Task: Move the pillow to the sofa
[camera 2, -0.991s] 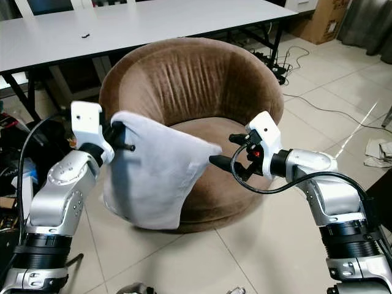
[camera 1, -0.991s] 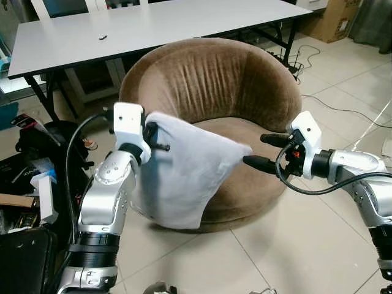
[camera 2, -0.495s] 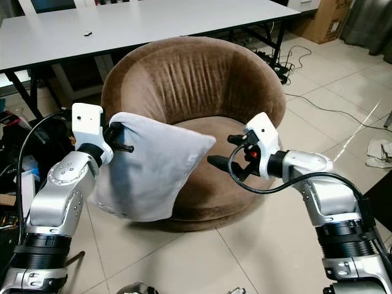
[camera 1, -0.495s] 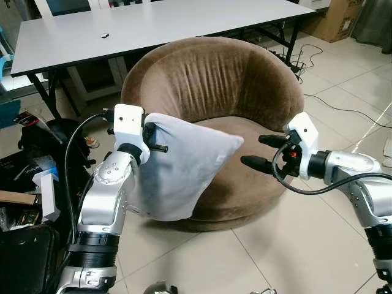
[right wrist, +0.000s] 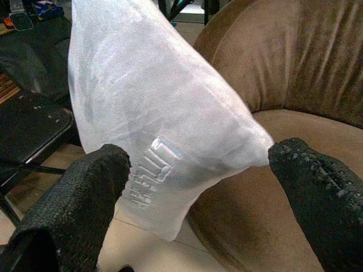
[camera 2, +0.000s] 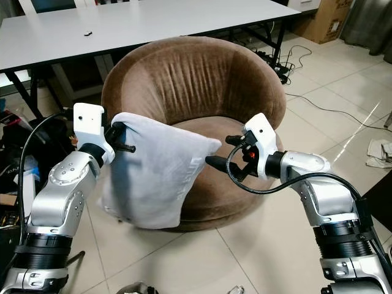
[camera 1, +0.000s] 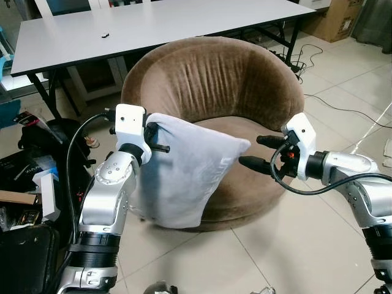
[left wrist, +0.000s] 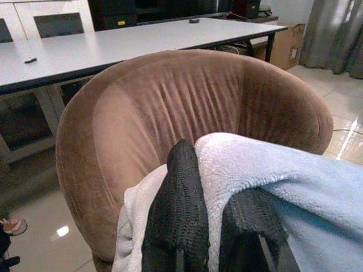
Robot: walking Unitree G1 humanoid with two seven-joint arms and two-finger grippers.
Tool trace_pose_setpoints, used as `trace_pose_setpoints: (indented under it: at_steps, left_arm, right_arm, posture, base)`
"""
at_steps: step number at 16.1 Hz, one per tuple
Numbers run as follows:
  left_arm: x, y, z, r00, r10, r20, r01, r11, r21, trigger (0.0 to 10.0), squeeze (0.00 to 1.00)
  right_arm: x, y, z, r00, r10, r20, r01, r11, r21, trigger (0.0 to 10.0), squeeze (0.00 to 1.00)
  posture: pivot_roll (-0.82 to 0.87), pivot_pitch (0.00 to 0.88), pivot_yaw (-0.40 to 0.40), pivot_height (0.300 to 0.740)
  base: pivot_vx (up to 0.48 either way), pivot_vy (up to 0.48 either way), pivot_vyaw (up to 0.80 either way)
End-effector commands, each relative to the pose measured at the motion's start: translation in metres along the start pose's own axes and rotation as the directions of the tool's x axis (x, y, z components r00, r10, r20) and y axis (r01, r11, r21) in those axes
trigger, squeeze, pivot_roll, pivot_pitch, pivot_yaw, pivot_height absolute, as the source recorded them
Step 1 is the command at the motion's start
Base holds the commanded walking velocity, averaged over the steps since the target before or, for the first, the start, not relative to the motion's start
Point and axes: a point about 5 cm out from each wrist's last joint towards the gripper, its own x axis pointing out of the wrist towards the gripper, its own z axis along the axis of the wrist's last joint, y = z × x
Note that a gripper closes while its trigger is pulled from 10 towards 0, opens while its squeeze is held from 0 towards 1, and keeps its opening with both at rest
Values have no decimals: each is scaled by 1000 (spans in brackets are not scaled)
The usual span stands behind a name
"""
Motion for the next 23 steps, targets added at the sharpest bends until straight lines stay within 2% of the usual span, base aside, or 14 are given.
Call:
trace_pose_setpoints:
  at_steps: [1, 4, 8, 14, 16, 17, 18, 21, 23]
  left_arm:
    - [2, 2, 13, 999, 6, 38, -7, 1000, 19, 10000, 0]
    - [2, 2, 13, 999, 11, 36, -12, 999, 46, 10000, 0]
    - [1, 0, 14, 998, 0, 59, -2, 999, 41, 10000, 0]
    - [-1, 5, 14, 998, 30, 63, -31, 1000, 5, 10000, 0]
    - [-3, 13, 17, 994, 69, 79, -67, 997, -25, 10000, 0]
    - [-4, 17, 22, 991, 84, 101, -81, 996, -37, 10000, 0]
    - [-4, 18, 23, 990, 92, 106, -88, 995, -42, 10000, 0]
    - [-10, 22, 25, 985, 126, 115, -122, 992, -44, 10000, 0]
    - [-19, 23, 18, 984, 150, 92, -146, 988, -42, 10000, 0]
  right_arm:
    - [1, 4, 1, 1000, 10, 1, -10, 1000, -2, 10000, 0]
    - [2, 6, 0, 1000, 18, 5, -18, 1000, 2, 10000, 0]
    - [2, 6, 0, 1000, 16, 5, -16, 1000, 2, 10000, 0]
    - [4, 3, 1, 1000, -17, 16, 17, 1000, -7, 10000, 0]
    - [17, 1, 2, 994, -78, 72, 79, 997, -6, 10000, 0]
    - [31, 5, 3, 992, -80, 96, 80, 997, -3, 10000, 0]
    - [36, 7, 3, 992, -79, 103, 80, 997, -7, 10000, 0]
    - [59, 10, 7, 984, -88, 152, 79, 995, 64, 10000, 0]
    - [83, 18, 7, 986, -52, 156, 46, 998, 41, 10000, 0]
  posture:
    - [-98, 0, 38, 740]
    - [-98, 0, 38, 740]
    - [-98, 0, 38, 740]
    - [-90, 0, 31, 740]
    - [-65, 0, 18, 740]
    - [-39, 0, 8, 740]
    - [-31, 0, 2, 740]
    - [33, 0, -35, 740]
    - [122, 0, -91, 740]
  base:
    - [480, 0, 0]
    - [480, 0, 0]
    - [475, 0, 0]
    - [0, 0, 0]
    - [0, 0, 0]
    - [0, 0, 0]
    - [0, 0, 0]
    - [0, 0, 0]
    - [0, 0, 0]
